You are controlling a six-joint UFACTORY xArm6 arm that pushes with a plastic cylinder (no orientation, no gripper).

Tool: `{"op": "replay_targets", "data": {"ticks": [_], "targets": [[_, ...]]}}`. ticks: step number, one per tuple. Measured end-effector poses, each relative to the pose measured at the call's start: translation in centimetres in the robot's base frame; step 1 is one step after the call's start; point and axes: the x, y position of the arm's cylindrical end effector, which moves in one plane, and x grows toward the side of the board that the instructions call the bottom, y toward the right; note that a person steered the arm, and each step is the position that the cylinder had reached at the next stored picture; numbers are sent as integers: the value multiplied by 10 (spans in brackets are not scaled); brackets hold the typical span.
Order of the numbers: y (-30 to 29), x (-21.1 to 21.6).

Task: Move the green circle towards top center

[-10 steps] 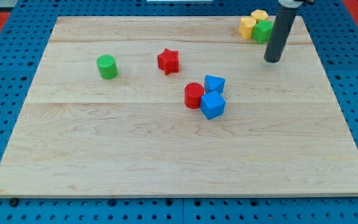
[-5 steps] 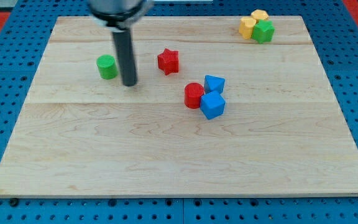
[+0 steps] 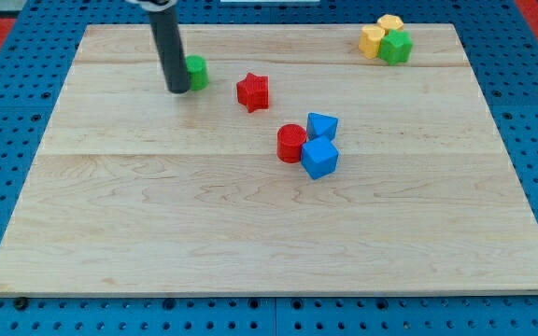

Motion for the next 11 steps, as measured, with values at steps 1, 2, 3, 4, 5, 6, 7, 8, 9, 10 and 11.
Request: {"op": "replay_targets", "data": {"ticks": [1,2,3,4,5,6,7,8,9,10,11], "targets": [[0,-26],[-2,-48],[-3,-64],[-3,-81],[11,-89],[24,-81],[40,-66],[58,-59],[61,-40],[77,-36],[94,-37]]}}
